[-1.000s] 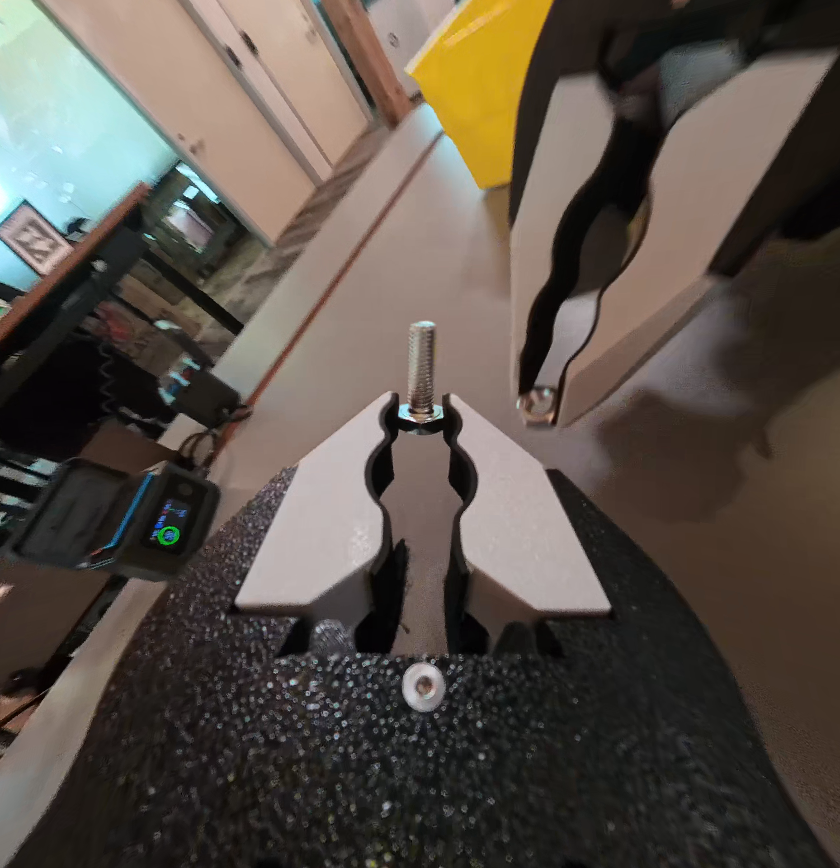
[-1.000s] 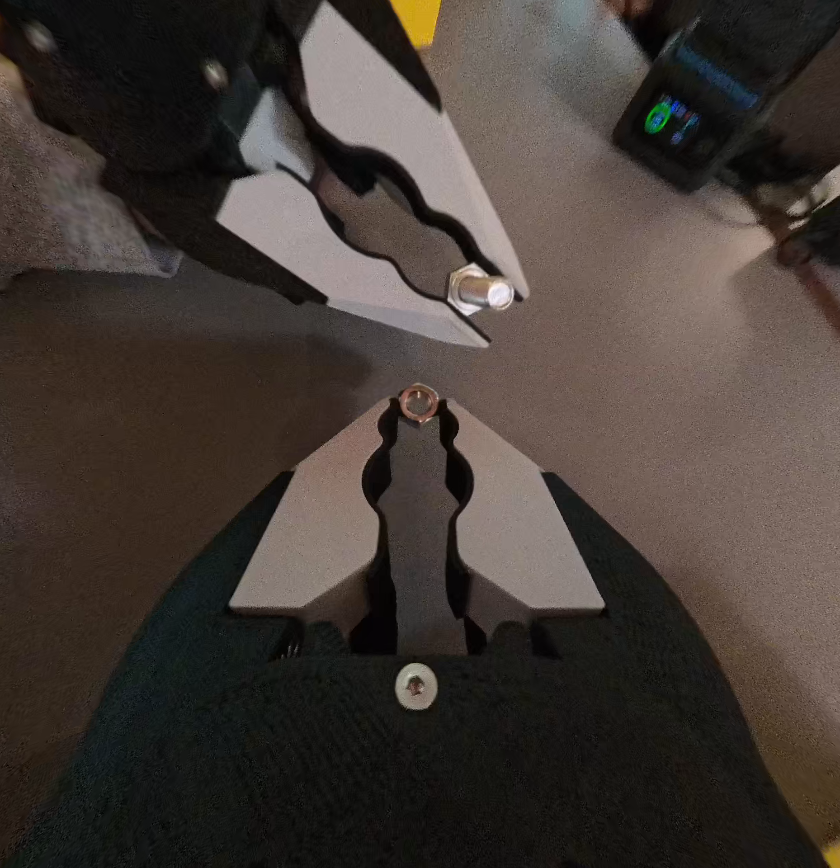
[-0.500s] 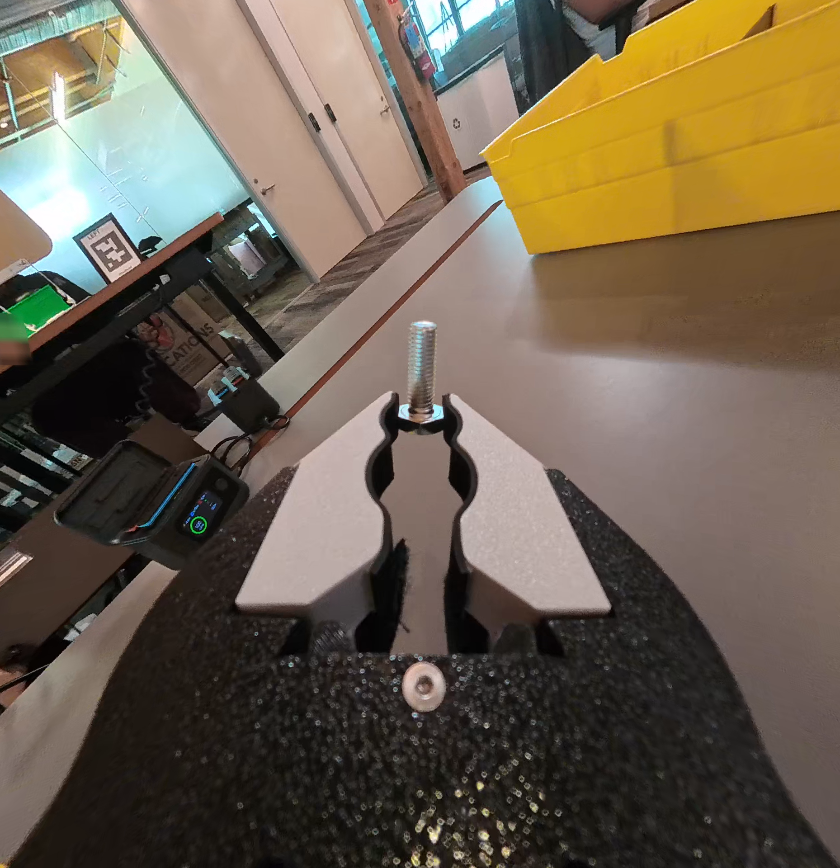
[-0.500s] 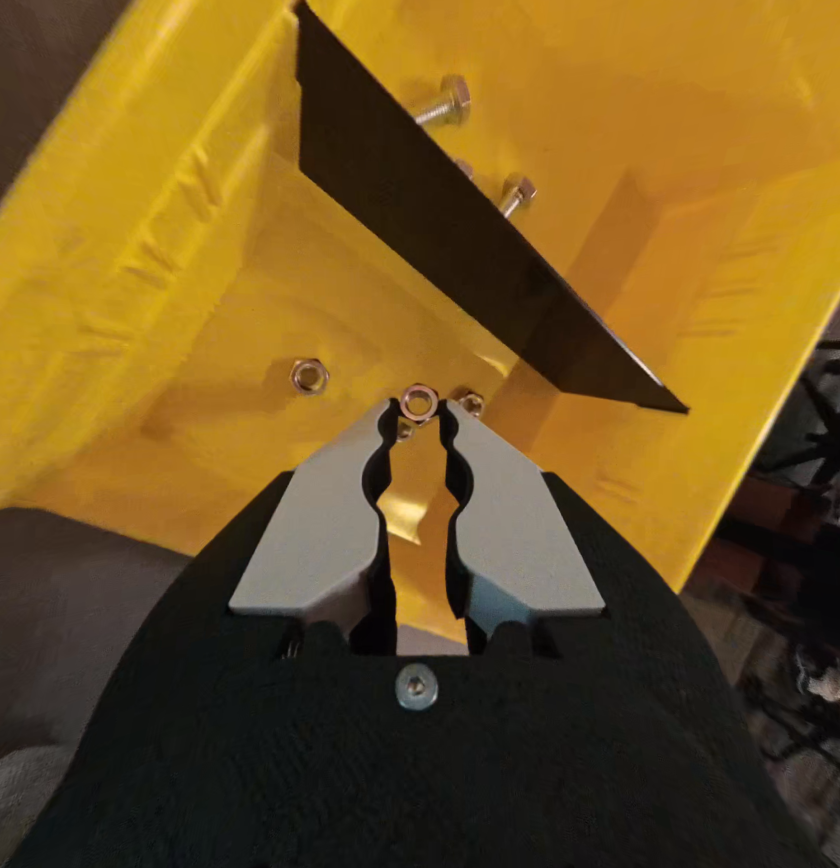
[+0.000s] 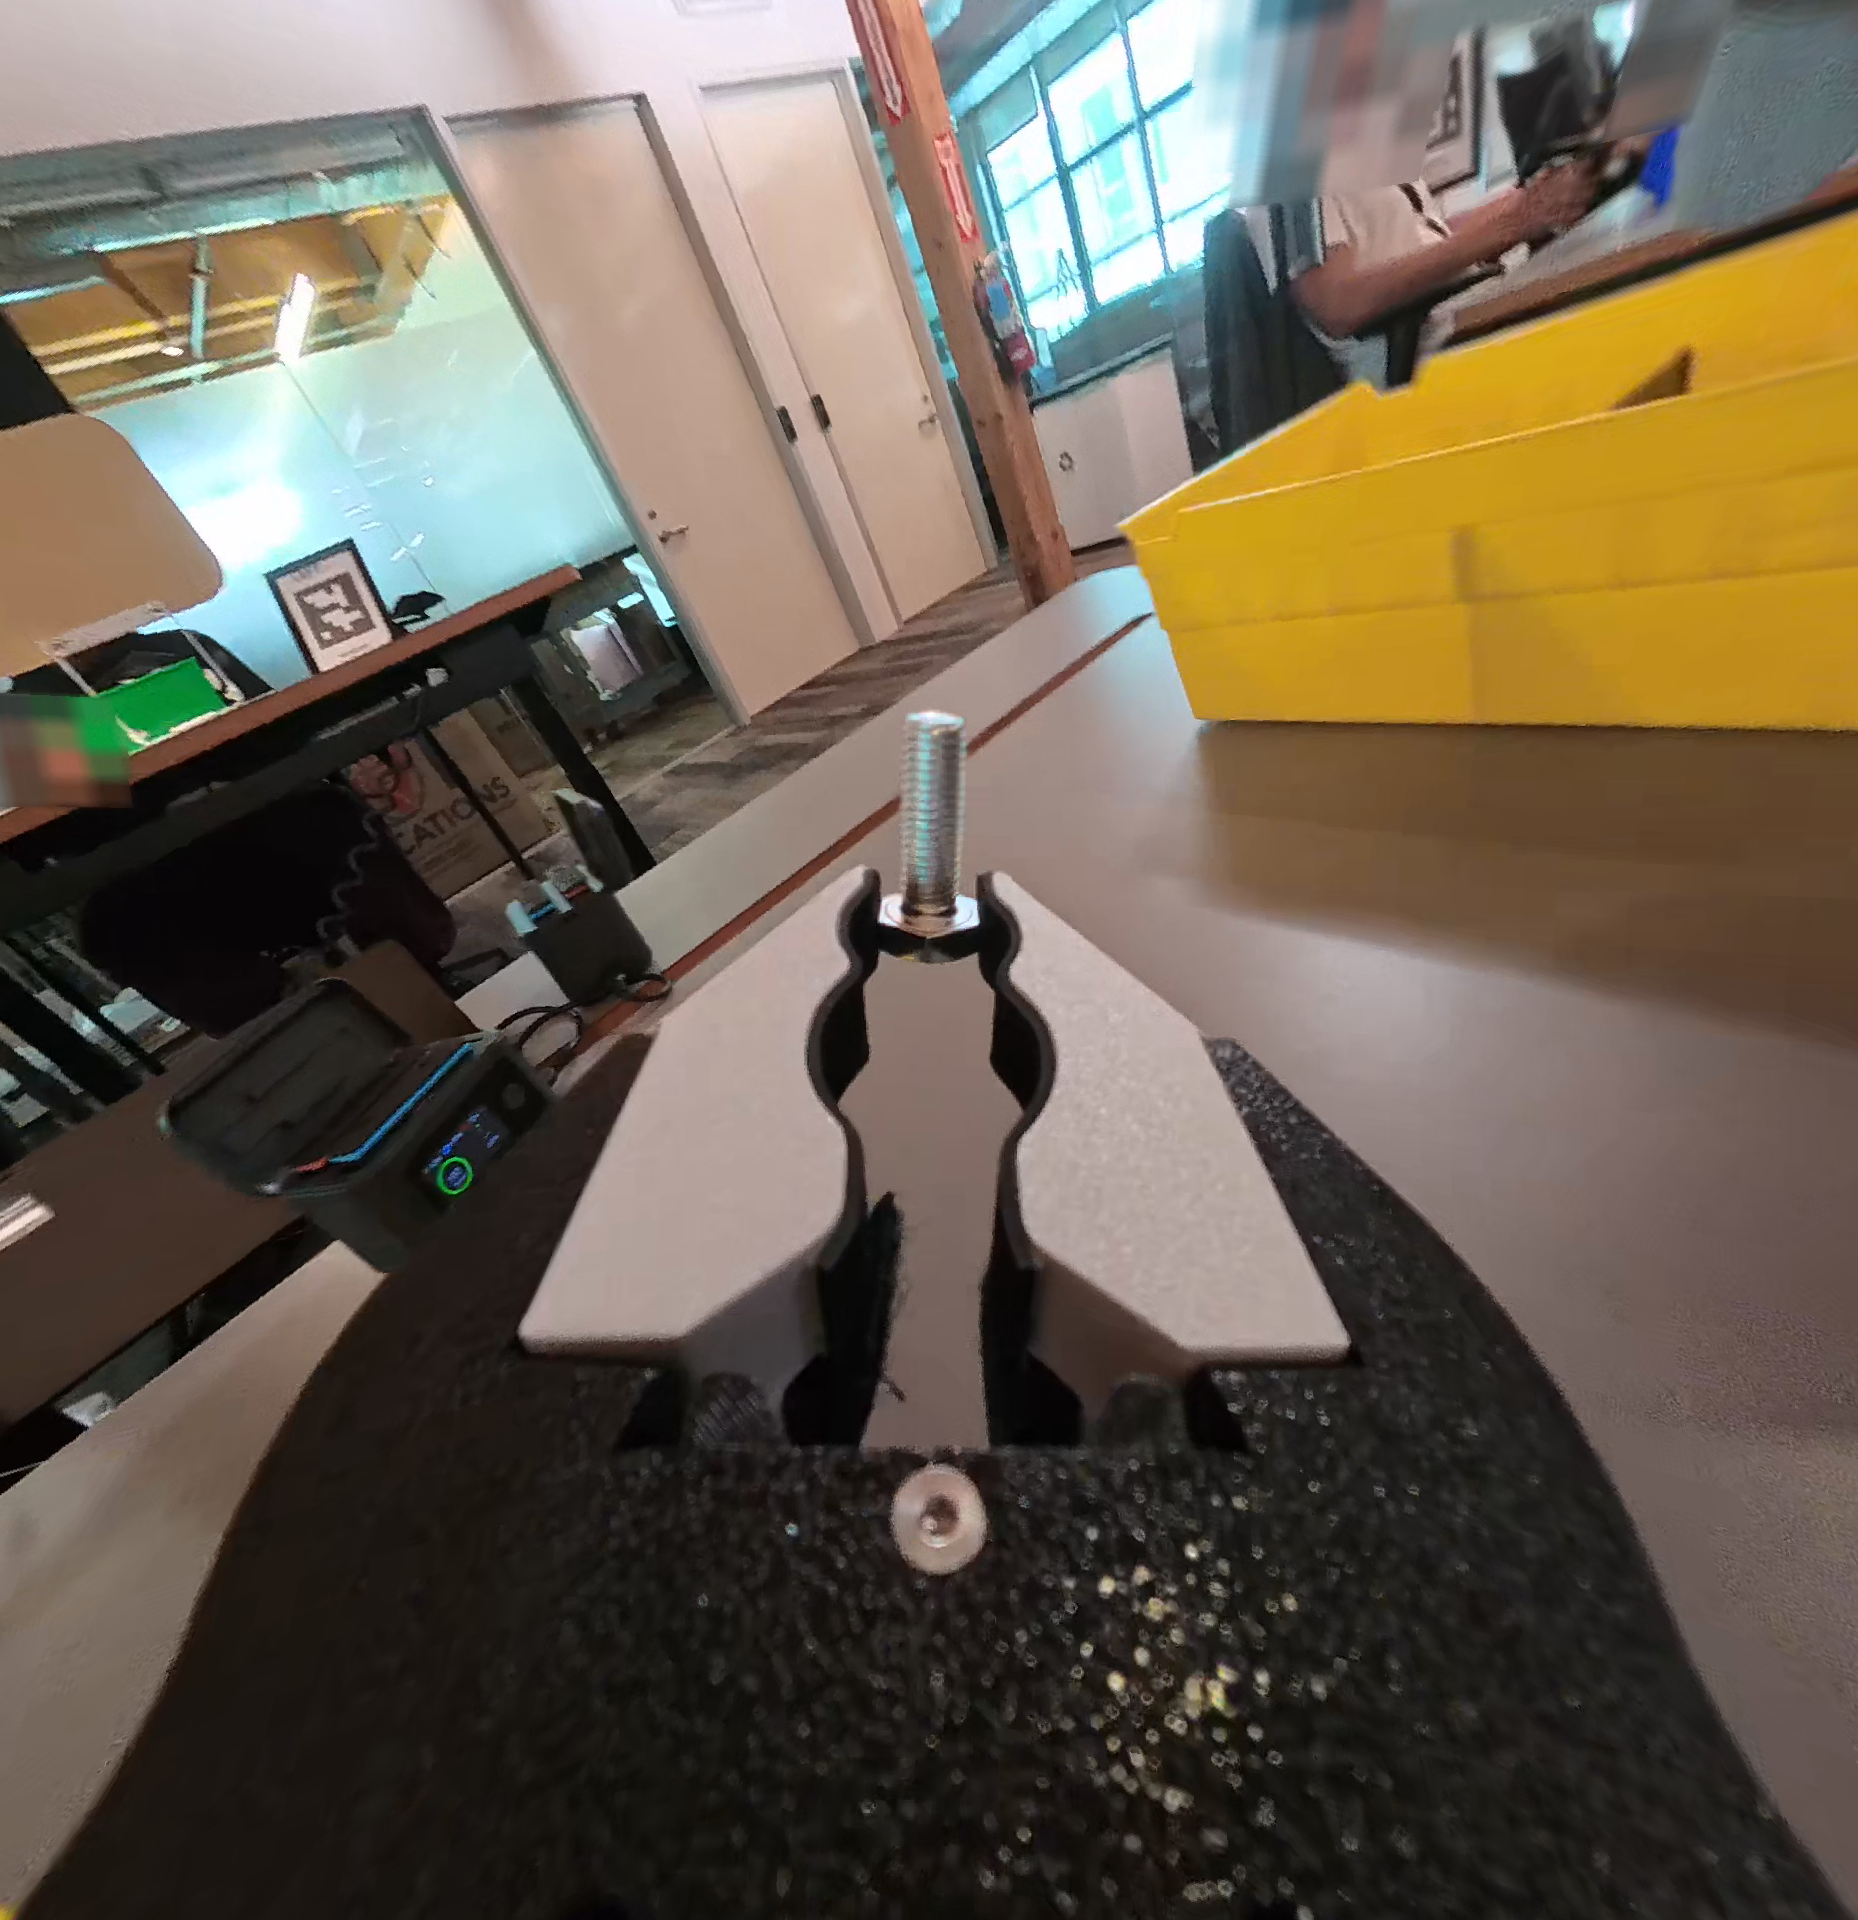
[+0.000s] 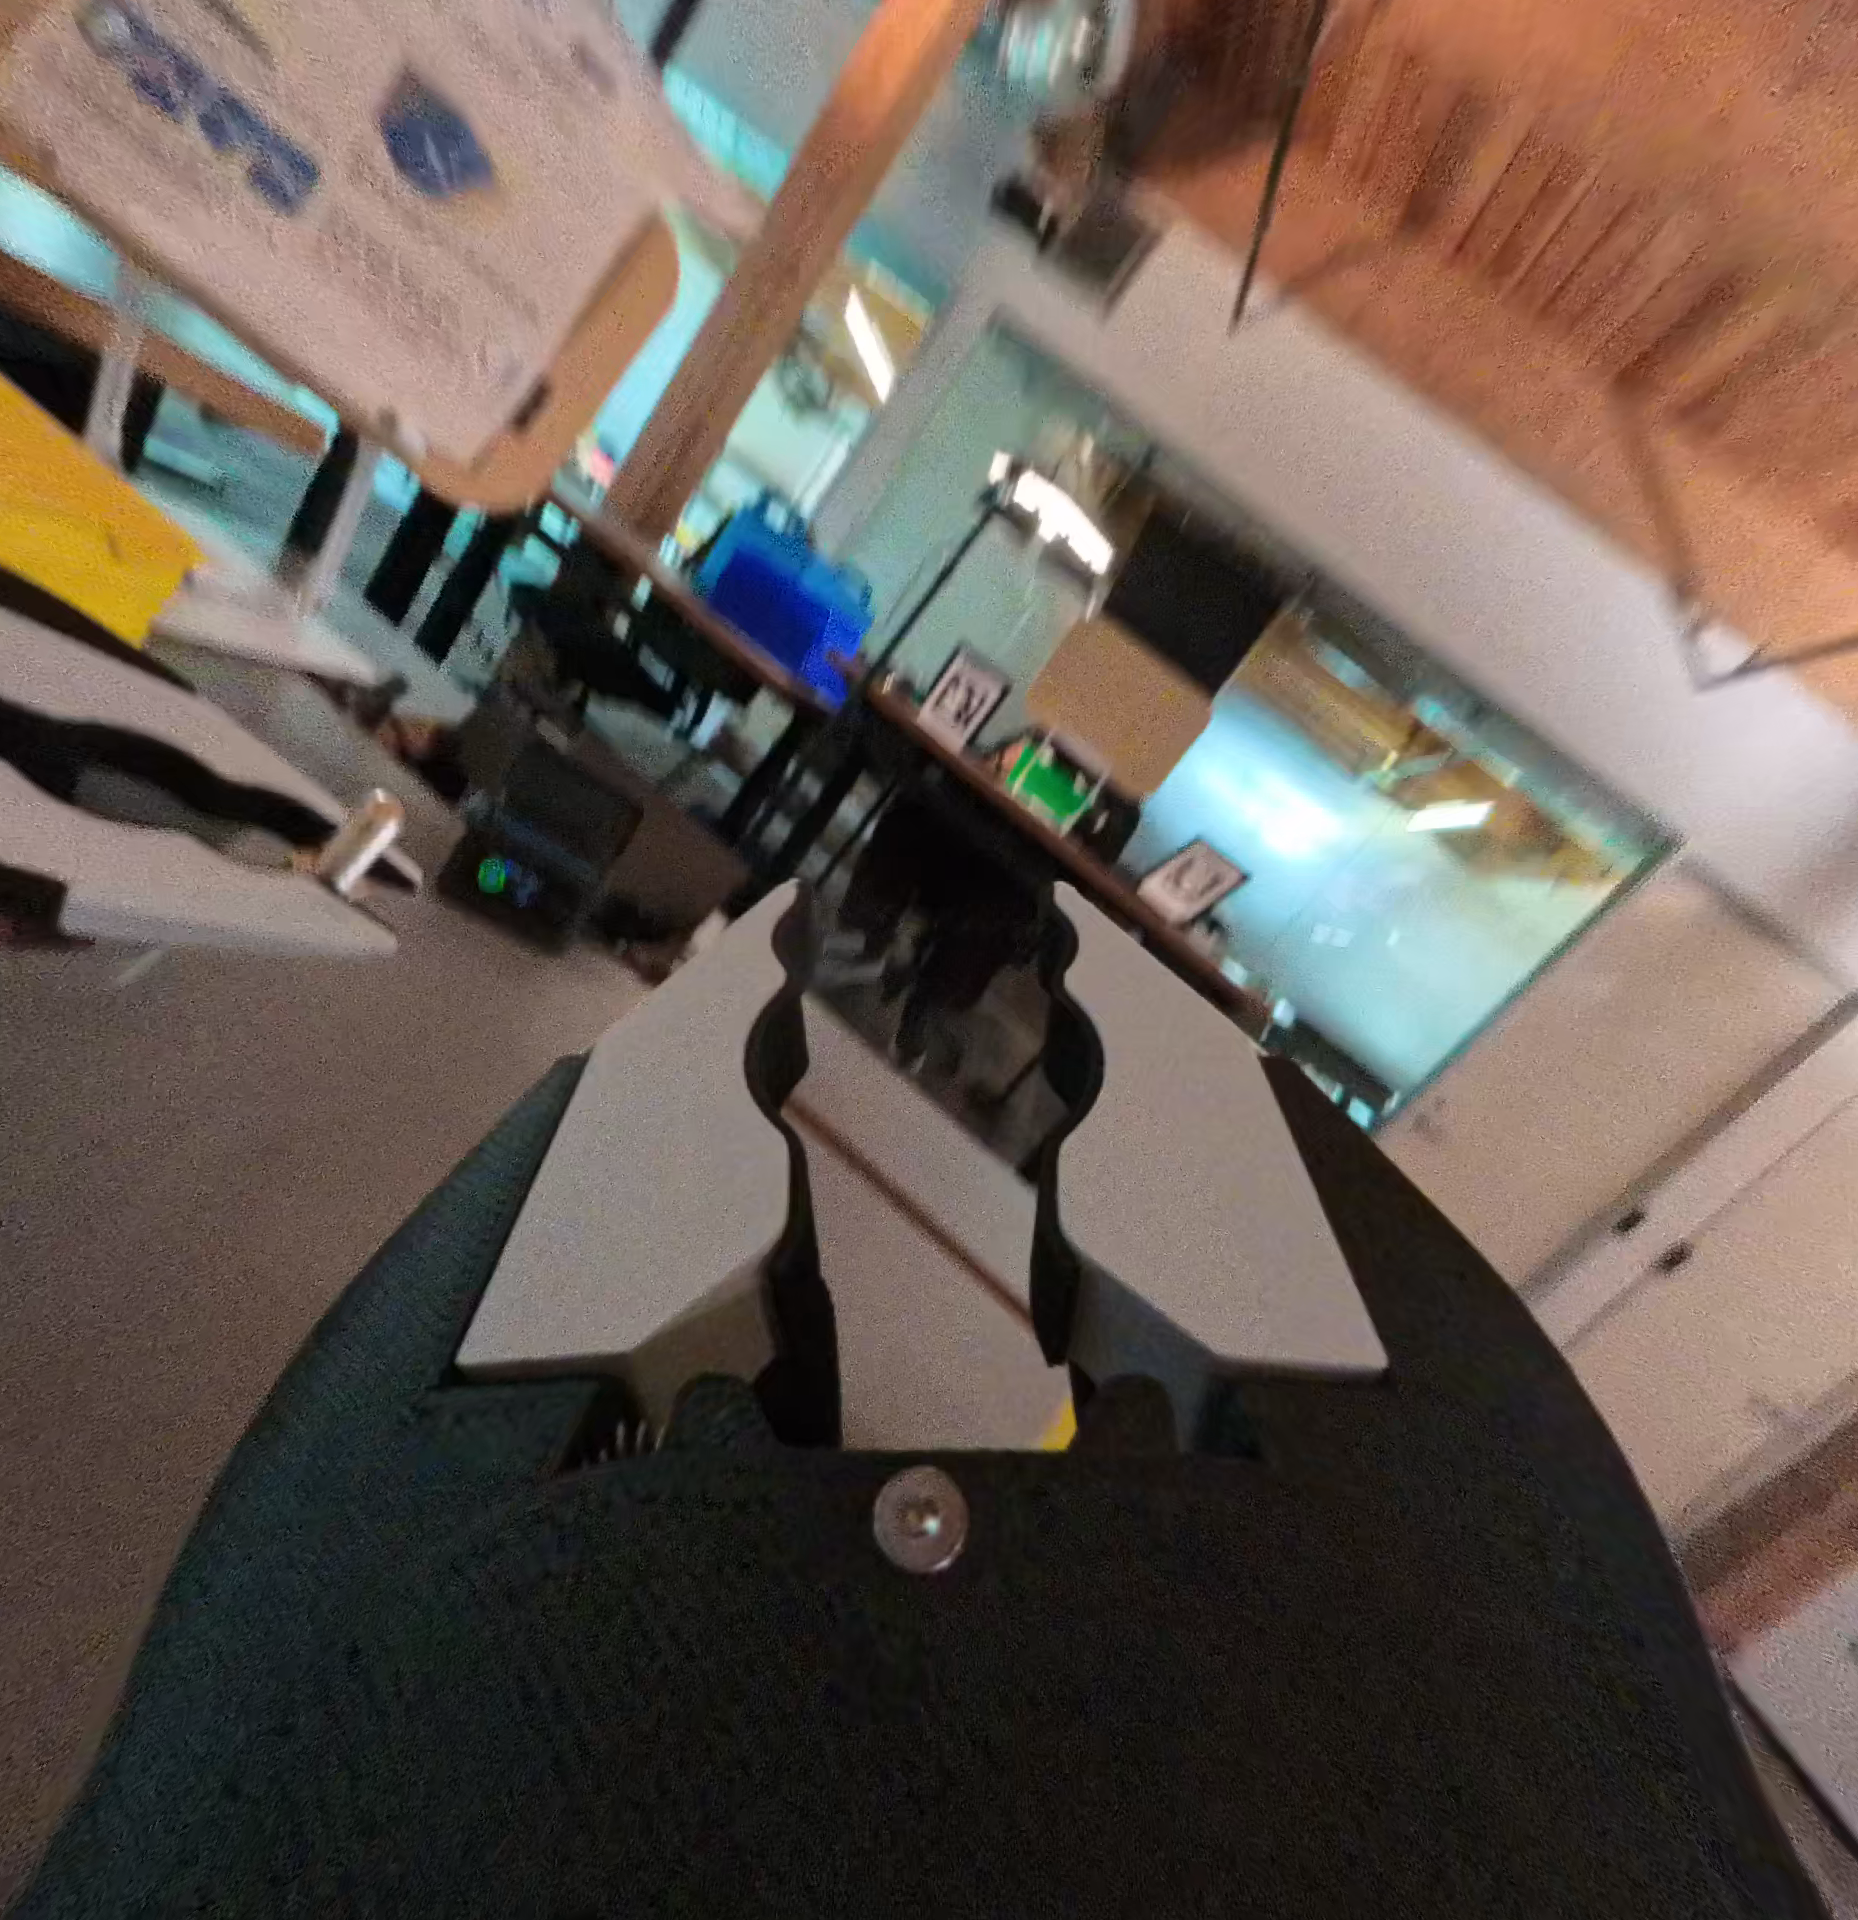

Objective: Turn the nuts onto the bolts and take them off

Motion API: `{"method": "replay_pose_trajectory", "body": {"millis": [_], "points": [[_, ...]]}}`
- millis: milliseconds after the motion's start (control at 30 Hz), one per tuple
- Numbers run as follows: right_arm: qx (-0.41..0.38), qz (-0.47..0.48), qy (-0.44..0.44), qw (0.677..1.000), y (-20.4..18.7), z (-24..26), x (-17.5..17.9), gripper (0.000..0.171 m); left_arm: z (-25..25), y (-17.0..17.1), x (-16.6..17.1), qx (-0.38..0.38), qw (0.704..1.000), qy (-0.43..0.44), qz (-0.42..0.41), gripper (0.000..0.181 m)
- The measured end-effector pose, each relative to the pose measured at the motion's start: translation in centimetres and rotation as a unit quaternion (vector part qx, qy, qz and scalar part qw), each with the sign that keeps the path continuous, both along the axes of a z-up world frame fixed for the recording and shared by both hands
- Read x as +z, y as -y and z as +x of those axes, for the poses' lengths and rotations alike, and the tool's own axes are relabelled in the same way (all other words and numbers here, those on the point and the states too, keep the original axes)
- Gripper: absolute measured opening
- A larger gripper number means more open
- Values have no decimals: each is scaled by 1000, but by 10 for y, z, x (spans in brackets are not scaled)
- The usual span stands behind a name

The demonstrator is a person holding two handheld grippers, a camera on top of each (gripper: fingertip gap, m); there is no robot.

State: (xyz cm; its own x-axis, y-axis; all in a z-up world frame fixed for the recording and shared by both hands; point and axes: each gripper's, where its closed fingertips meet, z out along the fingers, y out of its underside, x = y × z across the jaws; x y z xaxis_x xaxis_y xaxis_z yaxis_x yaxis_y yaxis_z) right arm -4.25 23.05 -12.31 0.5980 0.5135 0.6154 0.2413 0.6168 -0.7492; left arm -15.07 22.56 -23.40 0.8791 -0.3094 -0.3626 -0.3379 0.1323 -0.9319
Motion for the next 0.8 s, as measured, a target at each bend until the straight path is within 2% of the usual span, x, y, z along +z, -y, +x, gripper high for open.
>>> {"method": "replay_pose_trajectory", "body": {"millis": [67, 167, 233, 367, 433, 567, 633, 733, 767, 800], "points": [[48, 39, -56, 997, 20, -25, 4, 34, -6, 1, 5, 12, 1000, 16, 11, 16], [59, -2, -19, 998, 13, -57, -28, 39, -13, 0, 5, 20, 999, 29, 8, 16], [99, -22, -14, 995, 19, -70, -41, 39, -13, -1, 4, 20, 999, 34, 6, 16], [213, -176, 0, 961, 36, -89, -70, 40, 4, 1, 4, -21, 1000, 19, 10, 16], [234, -240, -5, 942, 37, -91, -78, 38, 12, 1, 1, -31, 999, -5, 9, 16], [257, -316, -31, 913, 35, -91, -83, 22, 28, 3, -4, -54, 997, -47, 10, 16], [261, -335, -30, 905, 33, -91, -87, 8, 33, 4, -6, -59, 996, -67, 11, 16], [257, -337, -26, 905, 31, -85, -80, 8, 36, 6, -2, -70, 995, -58, 27, 17], [237, -318, -36, 917, 25, -77, -68, 8, 36, 7, 4, -67, 996, -46, 41, 33], [207, -285, -46, 935, 17, -64, -50, 8, 32, 6, 8, -52, 996, -39, 55, 56]]}}
